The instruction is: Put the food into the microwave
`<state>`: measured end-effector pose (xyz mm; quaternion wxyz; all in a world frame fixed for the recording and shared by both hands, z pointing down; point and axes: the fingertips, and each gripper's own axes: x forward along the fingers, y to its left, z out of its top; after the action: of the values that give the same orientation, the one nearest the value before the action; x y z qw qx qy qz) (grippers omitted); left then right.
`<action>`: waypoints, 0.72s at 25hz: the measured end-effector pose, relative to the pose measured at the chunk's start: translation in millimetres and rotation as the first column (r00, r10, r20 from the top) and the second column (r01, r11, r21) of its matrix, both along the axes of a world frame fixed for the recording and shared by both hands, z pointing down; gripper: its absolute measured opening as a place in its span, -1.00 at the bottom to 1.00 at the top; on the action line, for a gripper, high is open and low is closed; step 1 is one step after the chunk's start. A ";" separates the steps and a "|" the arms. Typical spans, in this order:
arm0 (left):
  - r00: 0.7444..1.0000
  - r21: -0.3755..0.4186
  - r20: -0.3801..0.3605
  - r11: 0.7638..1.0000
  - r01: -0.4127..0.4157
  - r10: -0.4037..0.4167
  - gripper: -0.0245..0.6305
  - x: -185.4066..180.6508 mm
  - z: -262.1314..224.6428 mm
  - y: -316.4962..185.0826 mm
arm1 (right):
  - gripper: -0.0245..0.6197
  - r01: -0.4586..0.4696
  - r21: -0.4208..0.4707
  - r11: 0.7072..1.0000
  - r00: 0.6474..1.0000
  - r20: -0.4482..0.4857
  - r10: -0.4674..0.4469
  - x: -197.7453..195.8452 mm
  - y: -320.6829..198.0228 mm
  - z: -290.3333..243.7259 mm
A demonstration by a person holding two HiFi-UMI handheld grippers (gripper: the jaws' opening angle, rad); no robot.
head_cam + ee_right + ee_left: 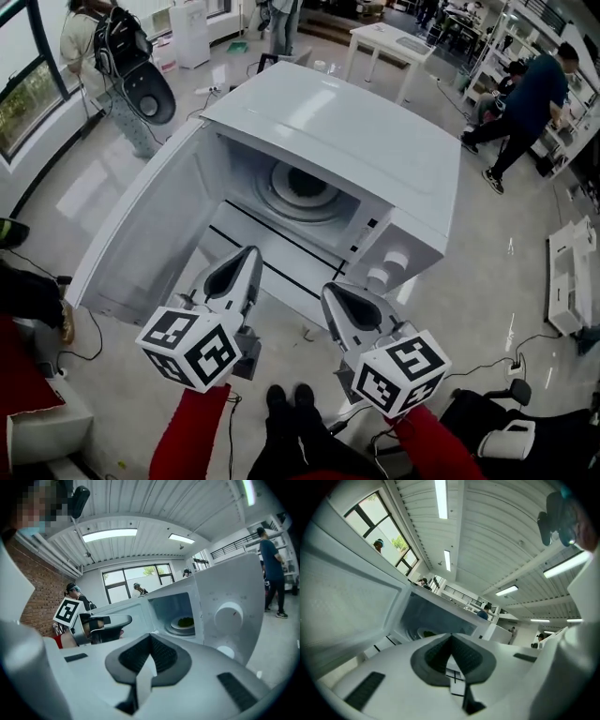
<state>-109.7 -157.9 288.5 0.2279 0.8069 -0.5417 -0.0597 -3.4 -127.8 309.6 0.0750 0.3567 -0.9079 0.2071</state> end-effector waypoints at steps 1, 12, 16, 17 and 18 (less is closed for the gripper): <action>1.000 -0.003 -0.002 1.000 -0.010 0.010 -0.90 2.0 -1.2 8.4 | -0.88 0.002 0.006 1.000 1.000 0.007 -0.002 1.0 5.5 -3.9; 0.998 -0.021 0.056 1.000 -0.008 0.009 -0.90 24.2 -2.4 88.4 | -0.88 0.016 0.080 0.997 0.995 0.092 -0.023 19.5 47.6 -40.1; 0.992 0.007 0.127 1.000 -0.022 0.021 -0.90 34.0 -5.1 97.5 | -0.88 0.022 0.082 0.996 0.996 0.081 -0.029 27.0 56.1 -32.8; 0.991 0.013 0.134 1.000 -0.022 0.020 -0.90 35.5 -5.7 99.7 | -0.88 0.025 0.083 0.996 0.997 0.072 -0.031 28.8 58.3 -30.0; 0.989 0.021 0.144 1.000 -0.021 0.017 -0.90 36.4 -6.9 102.1 | -0.88 0.027 0.084 0.996 0.998 0.062 -0.033 30.6 60.3 -27.6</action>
<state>-73.3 -55.9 281.6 0.1798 0.8167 -0.5483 -0.0054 27.1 -67.4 282.1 0.0343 0.3390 -0.9229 0.1792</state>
